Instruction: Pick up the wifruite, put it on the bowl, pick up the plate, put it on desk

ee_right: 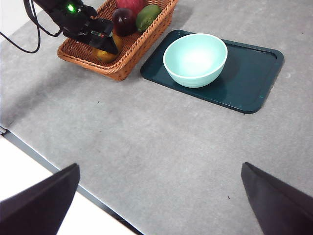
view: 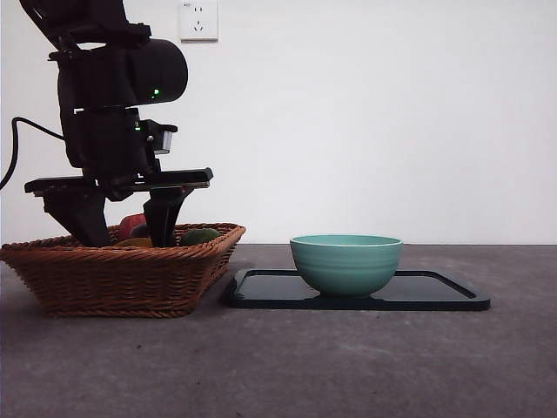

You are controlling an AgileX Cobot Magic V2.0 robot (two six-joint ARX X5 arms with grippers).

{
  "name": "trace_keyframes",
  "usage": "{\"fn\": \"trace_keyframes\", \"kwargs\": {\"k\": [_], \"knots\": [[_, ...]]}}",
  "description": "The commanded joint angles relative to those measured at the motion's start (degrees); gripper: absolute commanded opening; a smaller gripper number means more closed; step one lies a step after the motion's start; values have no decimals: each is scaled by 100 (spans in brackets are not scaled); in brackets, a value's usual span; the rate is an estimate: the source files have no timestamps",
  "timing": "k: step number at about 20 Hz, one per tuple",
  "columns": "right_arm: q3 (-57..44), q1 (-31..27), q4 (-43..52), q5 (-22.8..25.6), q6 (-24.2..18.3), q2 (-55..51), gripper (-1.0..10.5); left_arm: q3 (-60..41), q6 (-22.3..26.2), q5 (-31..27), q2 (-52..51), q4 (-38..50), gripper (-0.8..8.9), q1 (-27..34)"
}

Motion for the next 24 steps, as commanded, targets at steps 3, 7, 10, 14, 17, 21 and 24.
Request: {"fn": "trace_keyframes", "kwargs": {"k": [3,7,10,14,17,21,24], "knots": [[33,26,74,4,63,-2,652,72,-46,-9,116,-24,277,4],[33,28,74,7,63,-2,652,208,96,-9,116,-144,526,4],[33,26,72,7,63,-2,652,691,260,-9,107,-516,538,4],[33,26,74,9,61,-2,652,1379,498,-7,-190,-1202,605,-4],[33,26,74,11,59,-2,652,1440,730,516,-796,-1449,604,-7],[33,26,77,13,59,-2,652,1438,1106,1467,-1829,-1864,603,-9],[33,26,77,11,61,-2,652,1438,1408,2144,-2658,-2118,603,-92]]}}
